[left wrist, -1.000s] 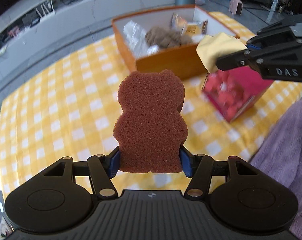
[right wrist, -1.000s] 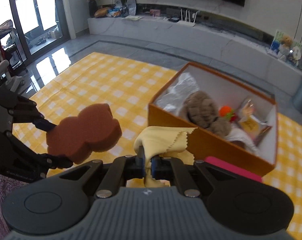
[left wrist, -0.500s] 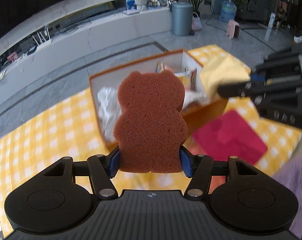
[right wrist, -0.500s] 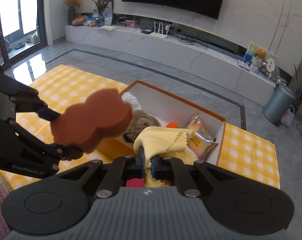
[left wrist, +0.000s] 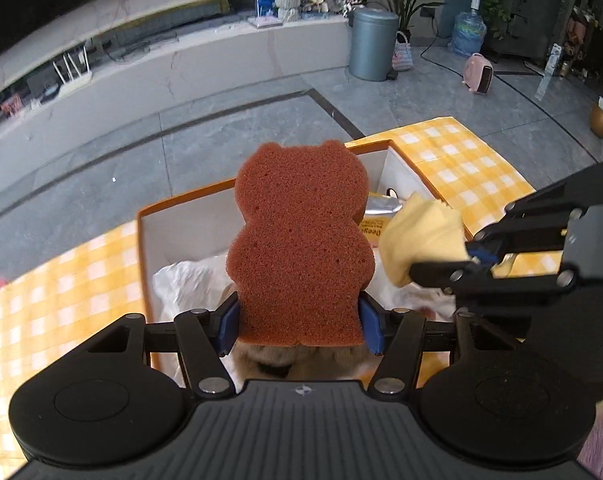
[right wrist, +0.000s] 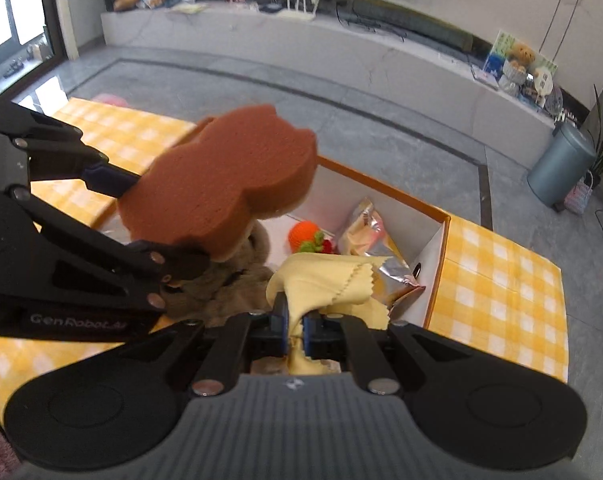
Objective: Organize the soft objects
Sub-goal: 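Carry the sponge and cloth over the orange box with both tools, then open both tools to drop the sponge and cloth into the box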
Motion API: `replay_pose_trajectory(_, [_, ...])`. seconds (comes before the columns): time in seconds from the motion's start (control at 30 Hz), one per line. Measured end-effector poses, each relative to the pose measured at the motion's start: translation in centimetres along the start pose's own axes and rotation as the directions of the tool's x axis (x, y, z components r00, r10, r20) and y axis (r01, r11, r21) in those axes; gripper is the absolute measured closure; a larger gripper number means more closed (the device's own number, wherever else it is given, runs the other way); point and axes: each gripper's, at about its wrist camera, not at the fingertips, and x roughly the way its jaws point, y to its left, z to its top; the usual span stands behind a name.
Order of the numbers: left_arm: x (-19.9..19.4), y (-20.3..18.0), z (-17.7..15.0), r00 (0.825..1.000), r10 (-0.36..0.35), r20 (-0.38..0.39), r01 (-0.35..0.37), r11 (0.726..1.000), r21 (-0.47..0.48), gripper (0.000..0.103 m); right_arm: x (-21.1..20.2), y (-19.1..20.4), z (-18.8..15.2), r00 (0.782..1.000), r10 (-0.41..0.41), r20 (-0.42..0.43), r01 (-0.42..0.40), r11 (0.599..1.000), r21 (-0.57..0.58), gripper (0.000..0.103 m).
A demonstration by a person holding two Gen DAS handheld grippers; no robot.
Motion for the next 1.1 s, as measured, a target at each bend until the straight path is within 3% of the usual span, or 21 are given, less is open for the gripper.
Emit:
replay_pose_trajectory(0.2, [3.6,1.3,1.6,0.999,-0.009,-0.035,0.008,0.999,-0.034,0.035,4.2,-0.9,0.9,0.997,-0.016,-0.08,0.015,1.0,-0.009,0.098])
replay_pose_trajectory(0.5, [7.2,2.2,3.3,0.997,0.056,-0.055,-0.056,0.998,-0.008,0.034,8.3,-1.9,0.2,0.99,-0.026,-0.142,0.023,0.999,-0.028,0.097])
replay_pose_trajectory(0.7, [8.4,1.8,3.8,0.99,0.051,-0.132,-0.037,0.994,0.106,0.033,8.8,-1.9,-0.3,0.989,-0.01,-0.144,0.007,1.0,-0.021,0.094])
replay_pose_trajectory(0.77, [7.7,0.9,3.4,0.989,0.052,-0.135,-0.02,0.975,0.223,0.033,8.7,-2.0,-0.5,0.99,-0.005,-0.139,0.003,1.0,-0.017,0.094])
replay_pose_trajectory(0.87, [6.7,-0.6,2.7,0.979,0.04,-0.202,0.048,0.909,0.414,0.033,8.3,-2.0,-0.6,0.991,0.002,-0.135,-0.004,1.0,-0.012,0.092])
replay_pose_trajectory(0.97, [6.0,-1.3,2.6,0.963,0.052,-0.264,0.084,0.874,0.479,0.032,7.9,-1.9,-0.8,0.992,0.004,-0.13,-0.006,1.0,-0.012,0.085])
replay_pose_trajectory(1.1, [6.7,-1.8,2.6,0.96,0.107,-0.258,0.035,0.871,0.49,0.027,7.7,-1.7,-0.8,0.992,0.005,-0.127,-0.005,1.0,-0.003,0.083])
